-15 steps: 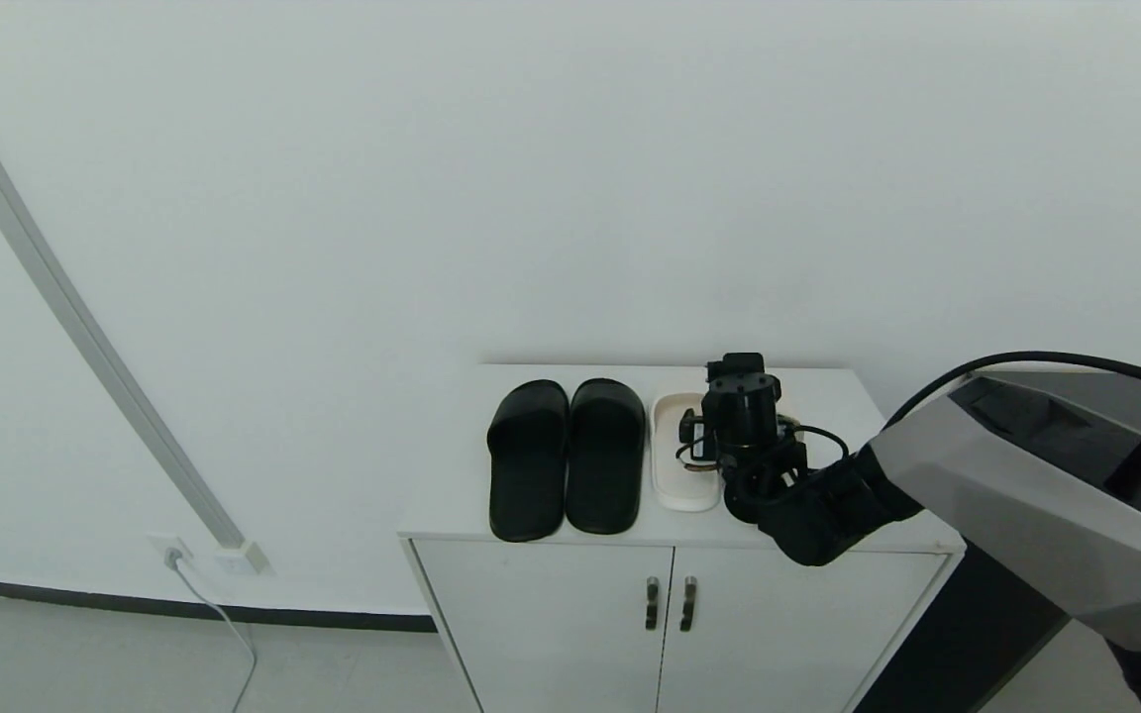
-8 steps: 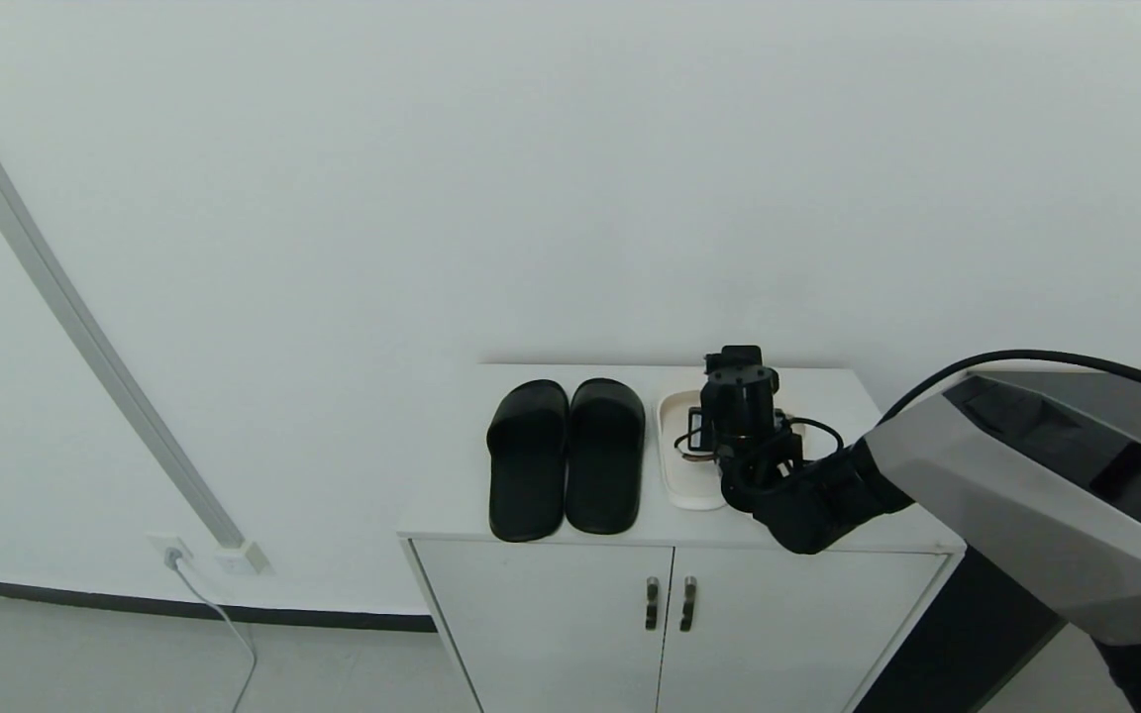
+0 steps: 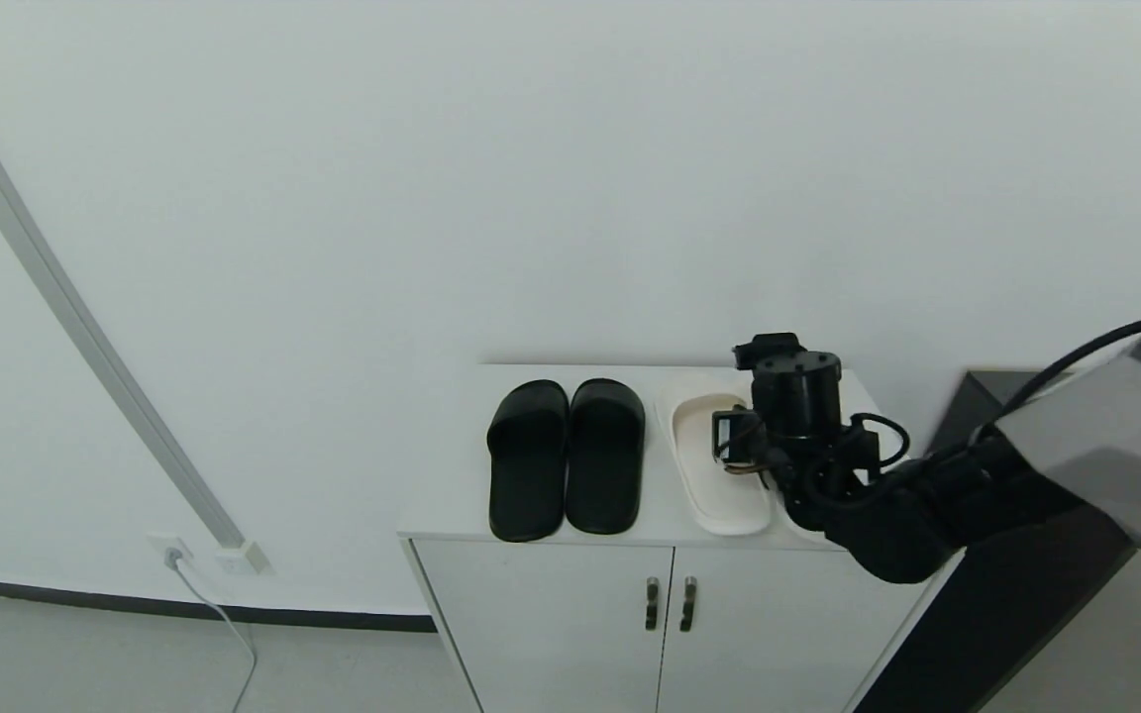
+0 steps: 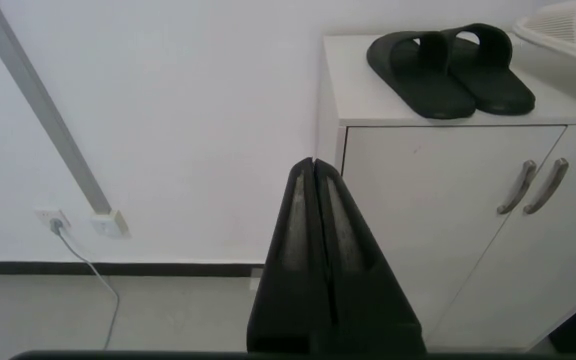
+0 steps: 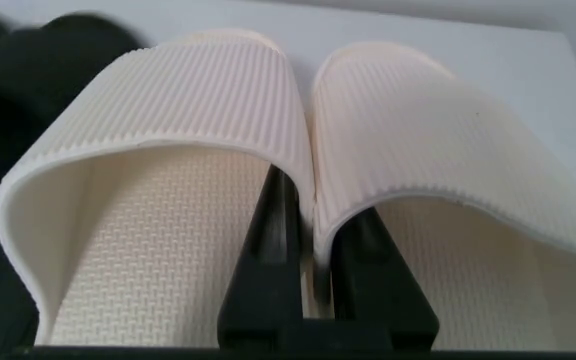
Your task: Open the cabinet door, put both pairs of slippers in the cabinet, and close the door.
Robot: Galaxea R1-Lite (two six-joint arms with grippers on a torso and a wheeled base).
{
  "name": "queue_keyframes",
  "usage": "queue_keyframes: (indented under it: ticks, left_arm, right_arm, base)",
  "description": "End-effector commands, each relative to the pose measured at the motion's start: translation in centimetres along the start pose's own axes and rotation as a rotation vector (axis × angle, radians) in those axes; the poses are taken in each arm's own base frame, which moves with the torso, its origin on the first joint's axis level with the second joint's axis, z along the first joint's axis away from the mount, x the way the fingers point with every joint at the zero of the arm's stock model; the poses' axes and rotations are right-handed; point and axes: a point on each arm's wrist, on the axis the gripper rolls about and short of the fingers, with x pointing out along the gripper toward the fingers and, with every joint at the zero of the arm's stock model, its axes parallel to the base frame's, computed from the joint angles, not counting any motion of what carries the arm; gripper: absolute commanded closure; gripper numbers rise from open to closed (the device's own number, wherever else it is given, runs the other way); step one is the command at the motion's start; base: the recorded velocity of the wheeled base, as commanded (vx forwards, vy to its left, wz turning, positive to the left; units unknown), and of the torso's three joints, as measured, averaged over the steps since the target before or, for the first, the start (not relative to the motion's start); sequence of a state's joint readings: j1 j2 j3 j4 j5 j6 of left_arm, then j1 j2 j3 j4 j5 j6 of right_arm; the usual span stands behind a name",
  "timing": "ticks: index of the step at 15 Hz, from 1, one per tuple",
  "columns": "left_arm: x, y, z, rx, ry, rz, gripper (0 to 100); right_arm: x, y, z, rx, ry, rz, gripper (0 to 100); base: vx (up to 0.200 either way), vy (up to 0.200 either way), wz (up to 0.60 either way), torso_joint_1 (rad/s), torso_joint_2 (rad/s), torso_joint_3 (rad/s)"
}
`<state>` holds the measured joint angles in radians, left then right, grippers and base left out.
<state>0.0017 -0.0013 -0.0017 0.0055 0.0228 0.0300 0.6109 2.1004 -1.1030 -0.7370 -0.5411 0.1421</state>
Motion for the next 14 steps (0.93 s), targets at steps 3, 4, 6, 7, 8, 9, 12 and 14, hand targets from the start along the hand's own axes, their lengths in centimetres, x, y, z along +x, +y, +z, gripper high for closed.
queue_keyframes:
  ticks: [3, 4, 6, 7, 8, 9, 12, 14]
  left_arm:
    - [0.0, 0.0, 0.0, 0.001, 0.002, 0.000, 100]
    - [0.0, 0.0, 0.0, -0.001, 0.002, 0.000, 100]
    - [0.0, 0.0, 0.0, -0.004, 0.002, 0.000, 100]
    - [0.0, 0.0, 0.0, -0.004, 0.002, 0.000, 100]
    - [0.0, 0.0, 0.0, -0.007, 0.002, 0.000, 100]
    - [0.0, 0.0, 0.0, -0.007, 0.002, 0.000, 100]
    - [0.0, 0.0, 0.0, -0.007, 0.002, -0.002, 100]
    - [0.0, 0.0, 0.0, -0.009, 0.001, 0.000, 100]
  right_arm:
    - [-13.9, -5.5, 1.0, -0.018, 0.048, 0.379, 100]
    - [-15.4, -6.3, 0.2, -0.028, 0.073, 0.435, 100]
    - [-16.5, -6.4, -0.7, -0.051, 0.103, 0.523, 100]
    - [-16.5, -6.2, -0.9, -0.055, 0.111, 0.525, 100]
    - [-16.3, -6.0, -1.1, -0.061, 0.119, 0.527, 100]
    - [-16.3, -5.9, -1.2, -0.063, 0.121, 0.526, 100]
    - [-16.2, -5.9, -1.2, -0.064, 0.124, 0.526, 100]
    - [-16.0, -5.5, -1.3, -0.070, 0.129, 0.532, 100]
  base:
    - [0.000, 0.000, 0.00, 0.000, 0.00, 0.000]
    - [0.000, 0.000, 0.00, 0.000, 0.00, 0.000]
    - [0.000, 0.000, 0.00, 0.000, 0.00, 0.000]
    - [0.000, 0.000, 0.00, 0.000, 0.00, 0.000]
    - [0.000, 0.000, 0.00, 0.000, 0.00, 0.000]
    - [0.000, 0.000, 0.00, 0.000, 0.00, 0.000]
    - [-0.200, 0.000, 0.00, 0.002, 0.00, -0.001]
    - [-0.200, 0.000, 0.00, 0.007, 0.00, 0.002]
